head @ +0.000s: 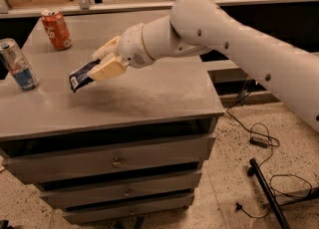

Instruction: Move rxbar blueberry near coke can

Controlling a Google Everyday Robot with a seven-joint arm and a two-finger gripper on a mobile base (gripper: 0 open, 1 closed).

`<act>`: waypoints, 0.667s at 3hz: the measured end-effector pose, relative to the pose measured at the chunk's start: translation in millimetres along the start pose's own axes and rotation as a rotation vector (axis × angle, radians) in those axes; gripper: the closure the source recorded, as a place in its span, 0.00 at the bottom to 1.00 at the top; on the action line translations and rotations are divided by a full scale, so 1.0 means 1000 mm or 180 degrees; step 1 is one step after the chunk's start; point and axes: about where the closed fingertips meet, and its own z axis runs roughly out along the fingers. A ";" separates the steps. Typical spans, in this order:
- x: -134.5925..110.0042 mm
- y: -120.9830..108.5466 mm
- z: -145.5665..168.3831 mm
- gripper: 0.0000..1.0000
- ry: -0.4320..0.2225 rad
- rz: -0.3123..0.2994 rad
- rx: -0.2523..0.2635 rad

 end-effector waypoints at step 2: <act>0.055 -0.098 -0.032 1.00 -0.0069 0.0261 0.0443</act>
Offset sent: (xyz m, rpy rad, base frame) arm 0.2007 -0.0866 0.0056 0.0957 0.0031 -0.2032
